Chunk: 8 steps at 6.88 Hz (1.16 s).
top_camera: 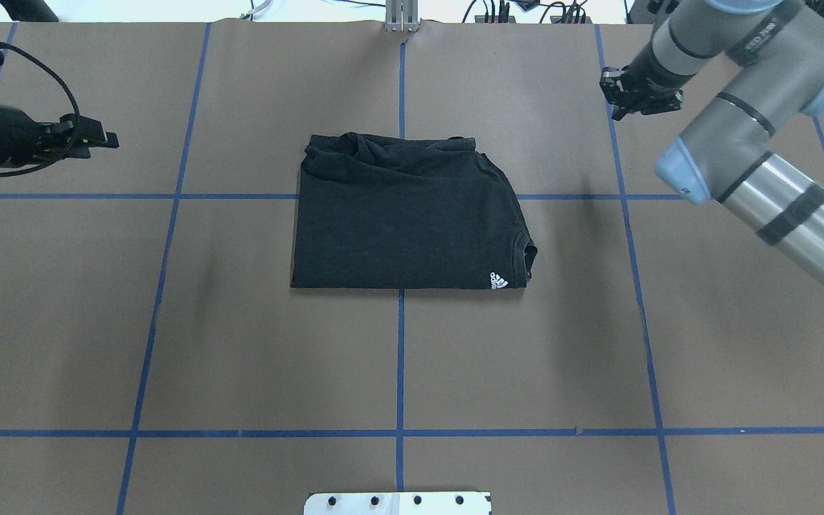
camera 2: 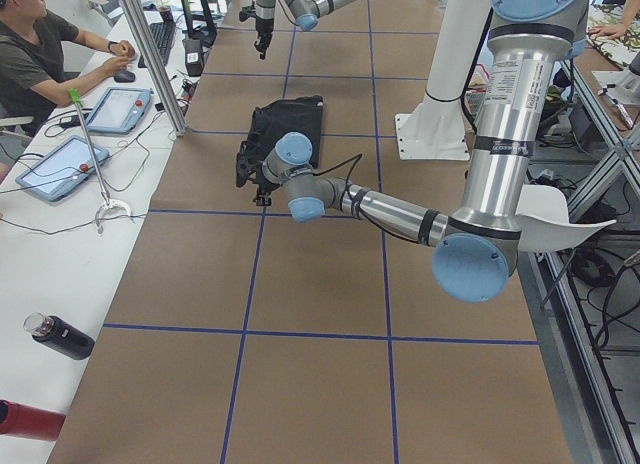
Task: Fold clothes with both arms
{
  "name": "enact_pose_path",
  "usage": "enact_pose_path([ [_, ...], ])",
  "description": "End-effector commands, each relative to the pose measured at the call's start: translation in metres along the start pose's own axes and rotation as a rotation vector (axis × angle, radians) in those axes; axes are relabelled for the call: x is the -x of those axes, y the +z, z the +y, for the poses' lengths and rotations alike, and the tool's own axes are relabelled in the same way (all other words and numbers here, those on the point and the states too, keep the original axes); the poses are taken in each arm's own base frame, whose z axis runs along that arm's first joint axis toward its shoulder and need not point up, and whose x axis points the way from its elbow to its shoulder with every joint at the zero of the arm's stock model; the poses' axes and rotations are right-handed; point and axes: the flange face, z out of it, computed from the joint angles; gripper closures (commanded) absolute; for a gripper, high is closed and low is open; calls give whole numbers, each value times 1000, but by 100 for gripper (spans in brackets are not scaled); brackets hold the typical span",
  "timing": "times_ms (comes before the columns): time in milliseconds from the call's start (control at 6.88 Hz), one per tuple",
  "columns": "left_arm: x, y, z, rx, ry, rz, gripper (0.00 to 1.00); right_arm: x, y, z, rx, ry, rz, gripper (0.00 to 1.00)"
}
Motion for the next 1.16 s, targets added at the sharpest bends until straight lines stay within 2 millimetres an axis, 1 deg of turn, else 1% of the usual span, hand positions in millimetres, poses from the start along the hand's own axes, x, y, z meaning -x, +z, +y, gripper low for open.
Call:
enact_pose_path([
  [0,66,-32,-9,38,208,-43,38,-100,-27,20,8,-164,64,100],
  [145,103,-46,-5,45,273,-82,37,-161,-40,30,15,-237,89,100],
  [291,138,-63,2,55,344,-119,0,-220,-49,30,68,-272,63,88],
  [436,176,-90,7,78,385,-129,0,-275,-62,33,92,-286,40,50],
  [582,204,-108,9,104,421,-143,0,-318,-62,49,112,-299,56,0],
  [727,221,-120,2,135,437,-195,0,-350,-72,56,108,-295,65,0],
  [872,245,-132,8,167,480,-229,0,-381,-73,63,128,-343,59,0],
  [1018,263,-140,12,191,497,-251,0,-400,-86,60,142,-336,65,0],
])
